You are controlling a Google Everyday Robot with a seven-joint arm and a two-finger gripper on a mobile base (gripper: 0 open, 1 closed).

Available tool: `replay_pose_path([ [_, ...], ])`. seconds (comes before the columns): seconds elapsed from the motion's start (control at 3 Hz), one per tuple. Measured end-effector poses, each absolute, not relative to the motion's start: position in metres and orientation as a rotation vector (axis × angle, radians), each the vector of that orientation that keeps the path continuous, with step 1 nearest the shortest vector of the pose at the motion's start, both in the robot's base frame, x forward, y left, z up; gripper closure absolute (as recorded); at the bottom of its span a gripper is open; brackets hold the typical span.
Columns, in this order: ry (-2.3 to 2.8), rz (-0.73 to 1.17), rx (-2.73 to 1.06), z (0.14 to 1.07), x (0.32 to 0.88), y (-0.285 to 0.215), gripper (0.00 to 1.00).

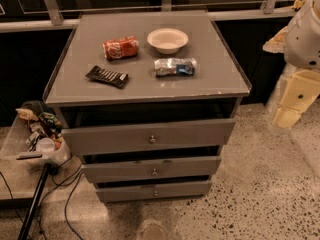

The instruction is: Open middle drawer

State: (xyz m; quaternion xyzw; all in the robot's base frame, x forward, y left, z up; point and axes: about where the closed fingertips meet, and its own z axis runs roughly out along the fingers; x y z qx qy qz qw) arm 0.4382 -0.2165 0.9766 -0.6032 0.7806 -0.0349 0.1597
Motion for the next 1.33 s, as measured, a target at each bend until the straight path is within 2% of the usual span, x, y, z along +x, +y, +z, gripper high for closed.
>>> replay_pose_path([
  [0.67,2.204,-0.069,-1.745,0.965,0.438,-0.213,0.00],
  [1.33,2.192,0.055,-1.705,0.884,0.434,-0.217,0.00],
])
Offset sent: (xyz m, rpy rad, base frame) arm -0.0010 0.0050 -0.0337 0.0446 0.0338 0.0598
